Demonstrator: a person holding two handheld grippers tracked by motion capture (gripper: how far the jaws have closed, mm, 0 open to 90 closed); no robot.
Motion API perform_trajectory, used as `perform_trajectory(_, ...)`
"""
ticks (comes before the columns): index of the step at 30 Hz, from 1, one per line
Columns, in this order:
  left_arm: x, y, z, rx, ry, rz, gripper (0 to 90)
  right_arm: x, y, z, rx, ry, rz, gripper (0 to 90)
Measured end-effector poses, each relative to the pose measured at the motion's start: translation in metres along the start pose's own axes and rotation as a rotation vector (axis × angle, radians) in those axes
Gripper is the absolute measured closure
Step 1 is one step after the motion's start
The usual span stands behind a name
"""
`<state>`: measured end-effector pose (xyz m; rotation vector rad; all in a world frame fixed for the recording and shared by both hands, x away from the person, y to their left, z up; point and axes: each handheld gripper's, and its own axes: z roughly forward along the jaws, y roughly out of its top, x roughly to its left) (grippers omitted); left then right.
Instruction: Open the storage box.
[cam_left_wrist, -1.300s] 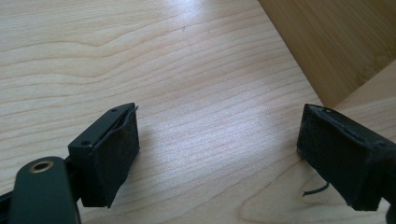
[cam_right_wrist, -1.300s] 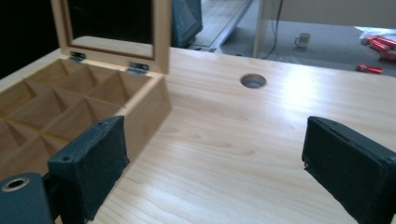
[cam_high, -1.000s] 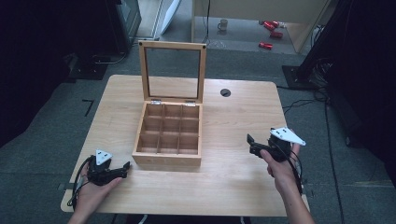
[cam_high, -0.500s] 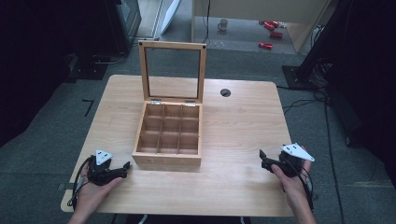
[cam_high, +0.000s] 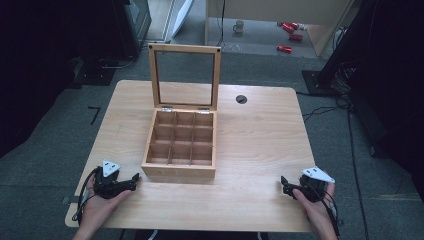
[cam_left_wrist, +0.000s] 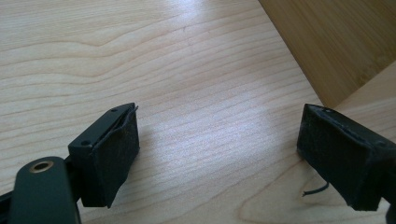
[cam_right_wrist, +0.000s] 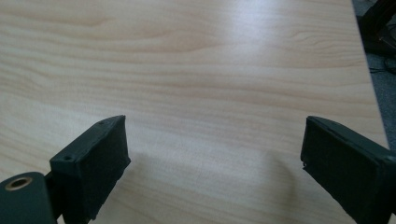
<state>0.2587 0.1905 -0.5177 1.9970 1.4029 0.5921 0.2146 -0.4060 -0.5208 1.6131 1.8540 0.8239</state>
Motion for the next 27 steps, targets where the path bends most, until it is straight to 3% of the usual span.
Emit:
perform_trajectory(4, 0.0, 0.0, 0.0, 0.0, 0.0, 0.0, 13.3, 0.004, -0.003, 0.0025, 0.015, 0.008, -0.03, 7.6)
perform_trajectory(8, 0.0, 0.0, 0.0, 0.0, -0.001, 0.0, 13.3, 0.0003, -0.0035, 0.0033, 0.03, 0.039, 0.004, 7.3)
perform_trajectory(27, 0.0003, 0.0007, 0.0008, 0.0, -0.006, 0.006, 13.3, -0.0003, -0.0036, 0.0037, 0.035, 0.048, 0.002, 6.0)
